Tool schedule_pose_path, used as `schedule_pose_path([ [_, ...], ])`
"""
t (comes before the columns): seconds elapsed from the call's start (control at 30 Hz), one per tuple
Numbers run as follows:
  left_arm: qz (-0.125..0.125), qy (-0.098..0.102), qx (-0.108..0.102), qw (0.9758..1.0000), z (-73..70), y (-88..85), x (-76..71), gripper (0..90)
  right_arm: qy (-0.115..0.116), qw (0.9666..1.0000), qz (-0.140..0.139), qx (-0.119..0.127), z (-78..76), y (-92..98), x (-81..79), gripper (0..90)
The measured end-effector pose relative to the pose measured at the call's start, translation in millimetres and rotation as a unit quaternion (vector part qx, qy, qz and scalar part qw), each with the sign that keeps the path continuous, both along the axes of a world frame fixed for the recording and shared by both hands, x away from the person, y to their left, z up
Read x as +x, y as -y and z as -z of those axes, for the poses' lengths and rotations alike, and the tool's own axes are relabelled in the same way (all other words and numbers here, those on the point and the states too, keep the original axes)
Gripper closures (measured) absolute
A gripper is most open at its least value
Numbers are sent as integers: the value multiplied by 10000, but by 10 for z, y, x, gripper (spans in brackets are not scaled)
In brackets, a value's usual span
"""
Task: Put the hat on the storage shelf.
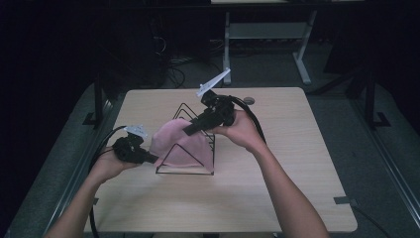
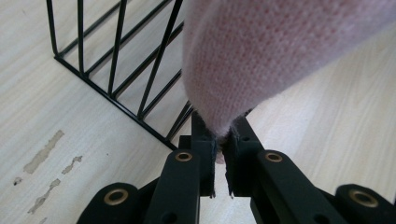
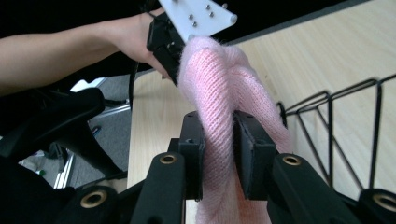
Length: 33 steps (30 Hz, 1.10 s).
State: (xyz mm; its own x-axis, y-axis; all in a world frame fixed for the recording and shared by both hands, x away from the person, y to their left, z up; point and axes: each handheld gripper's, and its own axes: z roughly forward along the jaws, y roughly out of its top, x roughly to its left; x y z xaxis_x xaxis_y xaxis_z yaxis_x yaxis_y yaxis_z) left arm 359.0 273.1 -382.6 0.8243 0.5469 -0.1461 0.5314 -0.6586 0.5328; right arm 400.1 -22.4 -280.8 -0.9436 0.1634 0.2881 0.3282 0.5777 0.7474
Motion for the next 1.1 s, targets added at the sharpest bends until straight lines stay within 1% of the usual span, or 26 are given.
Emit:
schedule_pose_path([
  [0.07,12,-20,23,10000,36,12,3,836,-26,10000,-20,-33,47,3,7,734],
  [0.1,23,-39,41,10000,54,19,4,836,-112,9999,29,-65,60,4,-1,734],
  [0.17,60,-101,46,9999,95,34,5,833,-106,9999,8,-58,105,10,8,733],
  [0.27,56,-102,99,9999,135,37,11,833,-163,9998,-4,-91,158,4,0,733],
  [0.33,51,-102,158,9998,161,35,12,833,-216,9997,-20,-84,192,-4,-6,733],
  [0.37,46,-93,199,9997,177,37,11,833,-160,9998,-52,-100,212,-8,0,732],
  [0.4,56,-78,268,9996,192,44,11,834,-202,9997,-37,-125,221,-15,-10,731],
  [0.5,65,-34,426,9991,226,69,11,834,-198,9996,-77,-189,270,-47,-10,721],
  [0.53,102,-45,487,9988,231,68,18,834,-253,9994,-73,-212,286,-54,-14,710],
  [0.6,93,-19,534,9985,257,78,24,834,-288,9993,-86,-208,310,-62,-13,693],
  [0.63,102,-54,562,9984,263,80,26,835,-305,9993,-73,-193,317,-64,-16,682],
  [0.67,101,-44,582,9982,272,83,28,835,-319,9993,-62,-195,319,-61,-19,668],
  [0.8,84,-33,631,9980,285,82,34,835,-301,9993,-160,-155,318,-47,-32,649],
  [0.9,56,21,691,9976,298,75,44,835,-233,9994,-181,-171,317,-36,-44,663],
  [0.97,13,50,730,9973,301,68,54,835,-227,9994,-163,-181,320,-28,-55,690],
  [1.0,18,61,755,9971,304,67,58,835,-205,9994,-164,-218,322,-22,-56,706],
  [1.07,40,36,786,9969,311,70,61,835,-146,9994,-215,-226,325,-24,-63,766],
  [1.1,50,37,809,9967,319,75,60,835,-96,9994,-228,-228,324,-29,-71,777],
])
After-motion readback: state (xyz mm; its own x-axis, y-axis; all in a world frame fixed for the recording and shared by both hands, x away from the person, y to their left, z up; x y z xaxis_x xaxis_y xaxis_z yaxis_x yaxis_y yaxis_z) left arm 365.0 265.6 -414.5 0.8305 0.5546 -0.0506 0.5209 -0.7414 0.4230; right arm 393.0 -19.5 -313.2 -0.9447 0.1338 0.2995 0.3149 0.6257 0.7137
